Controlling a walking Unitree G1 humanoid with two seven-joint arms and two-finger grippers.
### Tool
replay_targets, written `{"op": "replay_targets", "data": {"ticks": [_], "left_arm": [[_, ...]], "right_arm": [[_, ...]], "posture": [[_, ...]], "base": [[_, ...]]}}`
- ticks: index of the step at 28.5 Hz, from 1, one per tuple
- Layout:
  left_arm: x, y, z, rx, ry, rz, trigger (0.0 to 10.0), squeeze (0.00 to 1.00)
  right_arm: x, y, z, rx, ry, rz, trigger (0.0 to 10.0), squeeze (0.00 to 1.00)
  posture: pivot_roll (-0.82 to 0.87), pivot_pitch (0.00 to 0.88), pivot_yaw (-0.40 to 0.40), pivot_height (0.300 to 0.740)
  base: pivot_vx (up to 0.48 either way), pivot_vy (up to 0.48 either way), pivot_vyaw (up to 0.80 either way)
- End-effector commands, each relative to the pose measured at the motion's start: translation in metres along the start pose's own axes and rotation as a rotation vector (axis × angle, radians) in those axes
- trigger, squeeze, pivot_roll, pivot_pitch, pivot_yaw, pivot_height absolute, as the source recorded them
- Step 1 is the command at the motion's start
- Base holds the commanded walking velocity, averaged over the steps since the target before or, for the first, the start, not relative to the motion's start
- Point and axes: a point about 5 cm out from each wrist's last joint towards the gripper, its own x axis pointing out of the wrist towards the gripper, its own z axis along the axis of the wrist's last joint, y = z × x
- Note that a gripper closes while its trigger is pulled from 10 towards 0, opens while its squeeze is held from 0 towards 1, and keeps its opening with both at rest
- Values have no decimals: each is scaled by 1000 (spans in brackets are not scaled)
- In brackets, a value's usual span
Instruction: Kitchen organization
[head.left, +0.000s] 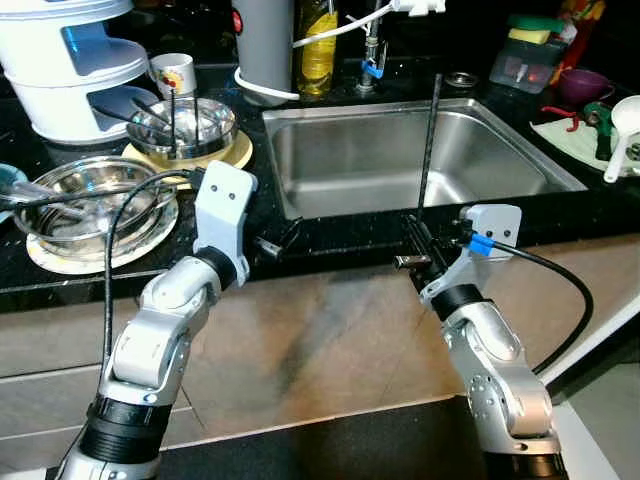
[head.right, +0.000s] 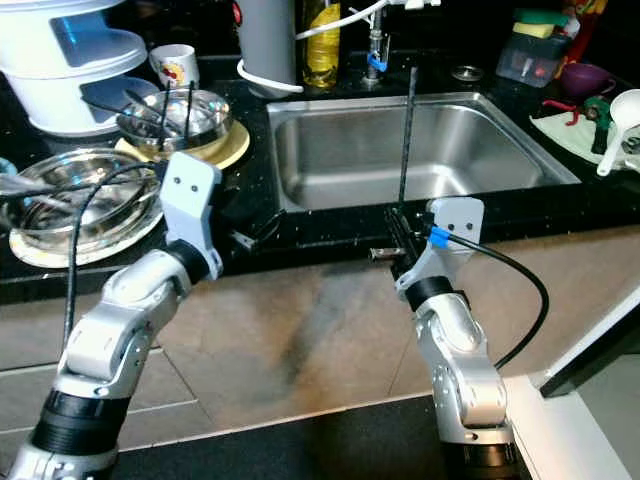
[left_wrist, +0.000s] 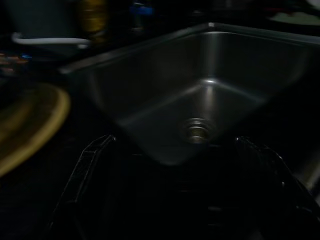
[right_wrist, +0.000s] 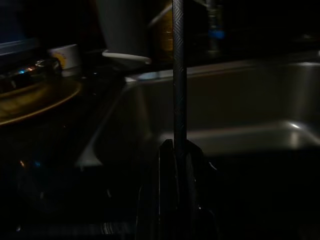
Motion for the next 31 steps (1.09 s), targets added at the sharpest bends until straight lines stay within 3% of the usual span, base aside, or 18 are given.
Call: {"op": "replay_targets", "data": {"ticks": [1,14,31], "left_arm": [[-2,3,-2,4,9,1,10000,0],[1,-3,-1,18,5,-26,10000,0],[1,-18,-1,0,12,-89,10000,0]], "right_arm": [[0,5,-3,6,12,12,10000,0],[-2,2,-4,16,12,-5,10000,0],[-5,-2,-7,20,22,-24,10000,0]], "posture": [[-85,164,-24,740],[-85,164,-24,740],[-85,165,-19,740]], "base": [[379,0,0],[367,0,0],[0,0,0]]}}
